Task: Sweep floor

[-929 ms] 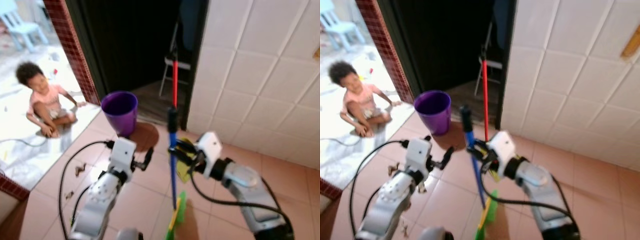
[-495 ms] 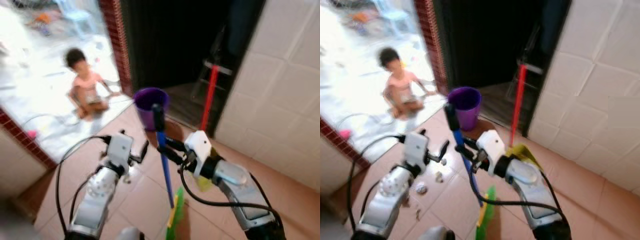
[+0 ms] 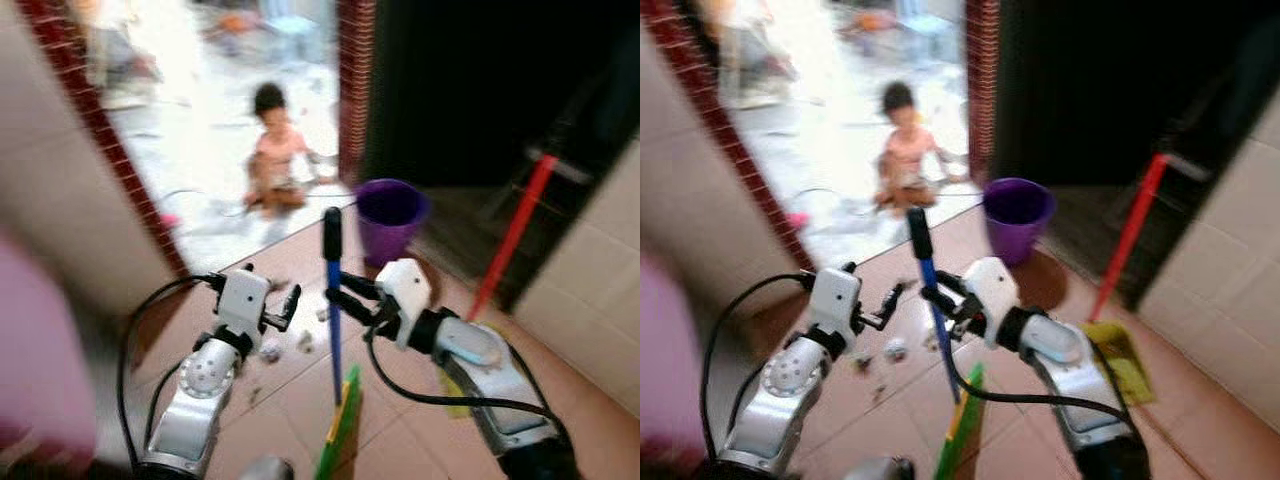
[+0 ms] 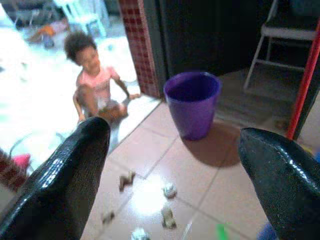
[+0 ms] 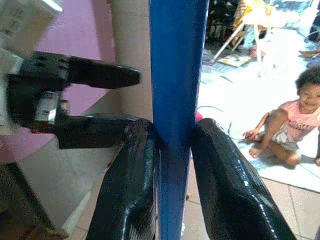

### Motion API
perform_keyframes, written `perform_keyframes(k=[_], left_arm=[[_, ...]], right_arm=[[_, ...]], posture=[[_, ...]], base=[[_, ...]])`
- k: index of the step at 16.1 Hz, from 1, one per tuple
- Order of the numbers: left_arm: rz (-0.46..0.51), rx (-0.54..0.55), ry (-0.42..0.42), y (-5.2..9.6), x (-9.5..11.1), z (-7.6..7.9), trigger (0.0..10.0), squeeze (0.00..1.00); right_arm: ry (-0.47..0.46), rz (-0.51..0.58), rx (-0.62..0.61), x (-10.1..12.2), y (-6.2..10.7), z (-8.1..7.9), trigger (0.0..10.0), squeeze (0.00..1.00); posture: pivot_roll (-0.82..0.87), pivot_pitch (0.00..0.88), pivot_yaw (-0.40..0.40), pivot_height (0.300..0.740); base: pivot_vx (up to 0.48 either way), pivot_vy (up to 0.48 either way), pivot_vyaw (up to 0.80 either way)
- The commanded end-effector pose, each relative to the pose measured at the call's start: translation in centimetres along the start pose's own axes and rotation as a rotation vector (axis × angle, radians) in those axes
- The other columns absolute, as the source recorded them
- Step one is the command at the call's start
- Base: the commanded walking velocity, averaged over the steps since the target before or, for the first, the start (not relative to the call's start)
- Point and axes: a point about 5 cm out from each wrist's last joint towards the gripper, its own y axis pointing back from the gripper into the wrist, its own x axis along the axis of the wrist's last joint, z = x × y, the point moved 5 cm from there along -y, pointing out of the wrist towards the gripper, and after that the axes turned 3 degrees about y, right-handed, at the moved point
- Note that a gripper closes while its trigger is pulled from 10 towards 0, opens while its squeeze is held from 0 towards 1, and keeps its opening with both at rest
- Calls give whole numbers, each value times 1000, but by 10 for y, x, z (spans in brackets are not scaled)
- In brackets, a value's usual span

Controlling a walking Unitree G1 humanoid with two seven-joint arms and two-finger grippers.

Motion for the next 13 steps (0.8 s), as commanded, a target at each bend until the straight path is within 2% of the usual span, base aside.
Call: perform_keyframes(k=[1,4,10,13], left_arm=[[-66,-33,-9,4,-14,-1,10000,0],[-105,-73,-52,10,-25,-1,10000,0],[-109,-78,-39,13,-29,7,10000,0],[-89,-62,-36,9,-23,7,10000,0]], right_arm=[[0,26,-41,5,4,9,10000,0],[10,32,-51,7,5,13,10000,0],[21,62,-79,17,-3,25,10000,0],[19,57,-80,15,-4,25,10000,0]], posture=[[-65,0,56,740],[-69,0,64,740],[-55,0,43,740],[-54,0,42,740]], base=[[0,0,400],[0,0,160],[0,0,727],[0,0,0]])
